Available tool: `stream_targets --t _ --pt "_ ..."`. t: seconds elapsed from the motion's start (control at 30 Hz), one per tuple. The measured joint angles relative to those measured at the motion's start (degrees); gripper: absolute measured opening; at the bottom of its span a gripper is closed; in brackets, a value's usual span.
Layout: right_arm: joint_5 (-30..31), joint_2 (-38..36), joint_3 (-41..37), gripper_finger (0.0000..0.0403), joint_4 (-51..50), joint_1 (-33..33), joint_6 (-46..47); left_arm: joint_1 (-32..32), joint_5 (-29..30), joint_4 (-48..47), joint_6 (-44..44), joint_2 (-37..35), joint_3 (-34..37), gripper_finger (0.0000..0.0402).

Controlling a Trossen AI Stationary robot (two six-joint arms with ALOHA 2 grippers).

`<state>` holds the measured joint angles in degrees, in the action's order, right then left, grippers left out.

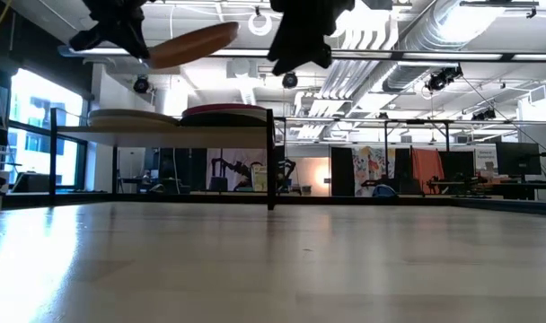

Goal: Place and stack plates onto a shelf
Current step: Stack the brown plate on the grey plate on the shelf

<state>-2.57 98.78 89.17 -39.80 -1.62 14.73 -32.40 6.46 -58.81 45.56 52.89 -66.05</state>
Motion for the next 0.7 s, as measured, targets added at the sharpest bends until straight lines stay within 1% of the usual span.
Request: stream_targets --t 0.13,0.27,0.47,0.7 --pt "0.0 0.0 0.0 0.0128 5.1 -3.3 0.4 -1.9 3.3 -0.7 -4.3 0.1 -1.5 0.0001" --pt "0.0 0.0 0.0 0.0128 9.6 -6.1 0.8 -4.0 8.3 -2.4 -7.3 0.0 -2.8 0.0001" --pt "0.0 0.0 0.0 0.0128 12.7 -9.3 0.9 -7.3 14.4 -5.4 -9.8 0.0 -3.6 0.0001" --pt "0.0 0.0 0.0 0.0128 12.8 -11.2 2.2 -11.8 15.1 -9.0 -8.4 0.0 -3.6 0.0001"
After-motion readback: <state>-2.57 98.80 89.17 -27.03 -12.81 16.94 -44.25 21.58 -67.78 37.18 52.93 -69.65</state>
